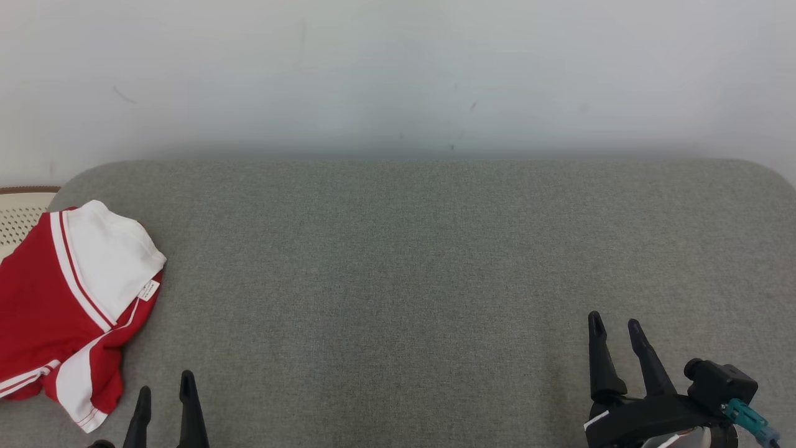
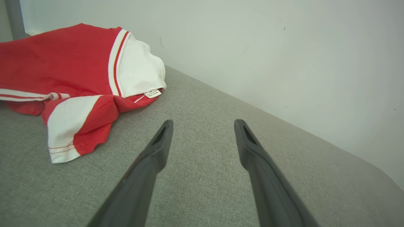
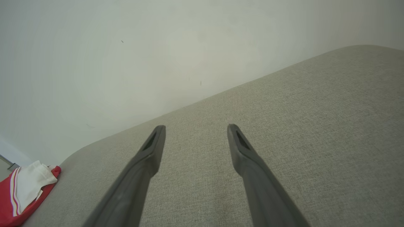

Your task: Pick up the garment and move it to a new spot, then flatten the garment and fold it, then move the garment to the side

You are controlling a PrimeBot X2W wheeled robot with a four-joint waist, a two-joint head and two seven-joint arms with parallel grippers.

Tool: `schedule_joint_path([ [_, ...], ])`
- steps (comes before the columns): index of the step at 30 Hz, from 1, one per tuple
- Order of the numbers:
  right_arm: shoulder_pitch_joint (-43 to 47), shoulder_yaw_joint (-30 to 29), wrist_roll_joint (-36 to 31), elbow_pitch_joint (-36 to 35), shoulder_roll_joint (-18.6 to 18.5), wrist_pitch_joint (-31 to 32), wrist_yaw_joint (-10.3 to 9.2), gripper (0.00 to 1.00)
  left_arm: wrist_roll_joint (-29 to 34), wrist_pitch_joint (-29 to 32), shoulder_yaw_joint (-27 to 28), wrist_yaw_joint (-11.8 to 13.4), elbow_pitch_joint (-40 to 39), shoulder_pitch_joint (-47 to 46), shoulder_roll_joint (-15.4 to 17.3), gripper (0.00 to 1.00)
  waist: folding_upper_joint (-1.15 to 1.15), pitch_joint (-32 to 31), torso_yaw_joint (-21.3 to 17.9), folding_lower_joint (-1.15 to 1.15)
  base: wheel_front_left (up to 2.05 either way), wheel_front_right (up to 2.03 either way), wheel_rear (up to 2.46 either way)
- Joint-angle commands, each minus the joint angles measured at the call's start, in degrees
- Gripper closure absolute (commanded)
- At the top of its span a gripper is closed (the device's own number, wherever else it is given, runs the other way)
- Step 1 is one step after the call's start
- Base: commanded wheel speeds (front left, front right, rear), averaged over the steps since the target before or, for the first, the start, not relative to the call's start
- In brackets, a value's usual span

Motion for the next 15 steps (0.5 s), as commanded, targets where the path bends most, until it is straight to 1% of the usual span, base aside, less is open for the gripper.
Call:
schedule_joint_path([
  [1, -0.59, 0.52, -1.83, -0.47, -0.43, -0.54, 0.03, 0.0, 1.61, -0.64, 0.14, 0.44, -0.82, 0.63, 0.61, 0.0, 0.0, -0.01, 0.03, 0.0, 0.0, 0.0, 0.0],
  [9, -0.63, 1.32, -6.36, 0.0, -0.44, -1.8, 0.03, 0.0, 6.18, -1.59, -0.54, 0.65, -1.39, 0.72, 1.38, 0.0, 0.0, -0.15, 0.26, 0.0, 0.0, 0.0, 0.0],
  [15, -0.73, 1.87, -9.61, 0.63, -0.45, -2.76, 0.03, 0.0, 10.36, -2.31, -0.8, 1.45, -1.28, 1.24, 2.53, 0.0, 0.0, -0.4, 0.32, 0.0, 0.0, 0.0, 0.0],
])
